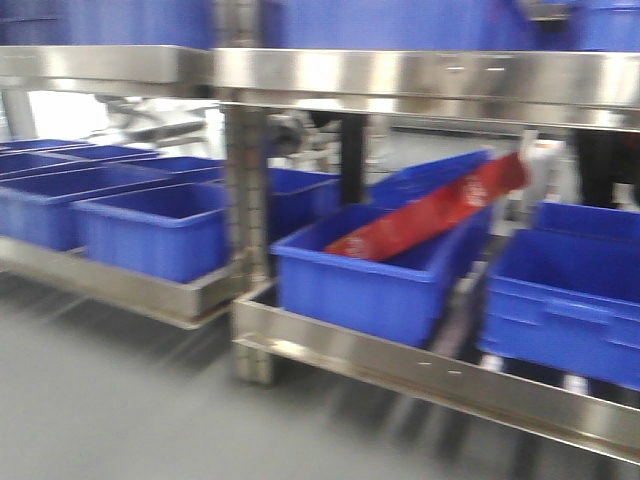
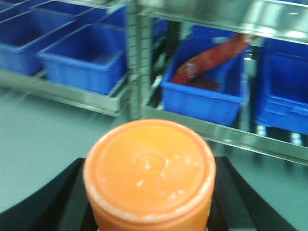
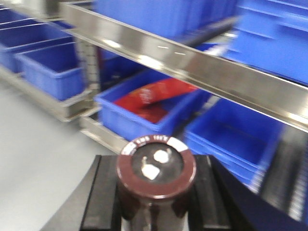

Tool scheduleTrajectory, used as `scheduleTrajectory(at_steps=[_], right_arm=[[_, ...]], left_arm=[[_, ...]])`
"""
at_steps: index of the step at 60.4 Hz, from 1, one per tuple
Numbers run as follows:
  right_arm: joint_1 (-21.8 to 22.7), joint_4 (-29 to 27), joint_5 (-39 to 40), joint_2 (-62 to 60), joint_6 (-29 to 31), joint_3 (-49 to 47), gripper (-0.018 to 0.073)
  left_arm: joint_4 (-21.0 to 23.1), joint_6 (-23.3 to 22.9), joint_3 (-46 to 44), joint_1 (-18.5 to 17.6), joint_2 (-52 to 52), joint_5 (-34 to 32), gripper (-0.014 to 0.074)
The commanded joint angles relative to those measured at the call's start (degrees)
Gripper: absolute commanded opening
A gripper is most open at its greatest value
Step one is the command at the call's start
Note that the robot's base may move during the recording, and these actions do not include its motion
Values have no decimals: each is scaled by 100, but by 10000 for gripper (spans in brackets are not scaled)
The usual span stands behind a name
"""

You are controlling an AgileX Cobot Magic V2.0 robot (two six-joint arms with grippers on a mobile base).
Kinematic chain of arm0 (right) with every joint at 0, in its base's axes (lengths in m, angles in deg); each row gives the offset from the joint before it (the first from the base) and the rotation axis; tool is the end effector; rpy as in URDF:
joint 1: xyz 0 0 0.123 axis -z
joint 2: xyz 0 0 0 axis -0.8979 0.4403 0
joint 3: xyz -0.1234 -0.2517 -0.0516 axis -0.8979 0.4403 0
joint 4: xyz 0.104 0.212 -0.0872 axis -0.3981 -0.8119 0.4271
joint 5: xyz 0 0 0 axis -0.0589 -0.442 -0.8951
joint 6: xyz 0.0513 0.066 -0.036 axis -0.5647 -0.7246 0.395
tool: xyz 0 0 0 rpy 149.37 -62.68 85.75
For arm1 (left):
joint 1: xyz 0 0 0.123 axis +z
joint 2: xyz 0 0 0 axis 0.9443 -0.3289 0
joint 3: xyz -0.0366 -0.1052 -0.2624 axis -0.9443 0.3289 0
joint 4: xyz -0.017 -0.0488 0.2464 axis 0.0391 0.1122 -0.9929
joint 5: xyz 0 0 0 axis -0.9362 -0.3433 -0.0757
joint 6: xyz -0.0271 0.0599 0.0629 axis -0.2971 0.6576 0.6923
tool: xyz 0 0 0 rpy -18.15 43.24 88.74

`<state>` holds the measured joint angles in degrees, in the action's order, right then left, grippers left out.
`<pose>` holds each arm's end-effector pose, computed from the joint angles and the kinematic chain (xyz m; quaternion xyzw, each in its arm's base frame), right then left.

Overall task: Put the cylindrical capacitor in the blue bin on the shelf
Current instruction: 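Drive along the shelf and bring both grippers over the blue bins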

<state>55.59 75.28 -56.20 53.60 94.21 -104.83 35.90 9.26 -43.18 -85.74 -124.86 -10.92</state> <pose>0.0916 0.0207 0.4177 -0.0916 0.8092 0.0684 0.5763 0.1622 -0.0394 0.4124 0.0968 0.8386 -0.0537 0.5334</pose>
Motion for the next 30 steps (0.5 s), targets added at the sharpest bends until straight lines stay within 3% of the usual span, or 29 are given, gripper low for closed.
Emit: scheduleTrajectory(at_steps=[1,30], right_arm=[[-14,30,122,-16,-4,-40,-99],[-14,30,122,-16,-4,-40,-99]], left_arm=[[29,3,-1,-37,19,-135,-111],[29,3,-1,-37,19,-135,-111]])
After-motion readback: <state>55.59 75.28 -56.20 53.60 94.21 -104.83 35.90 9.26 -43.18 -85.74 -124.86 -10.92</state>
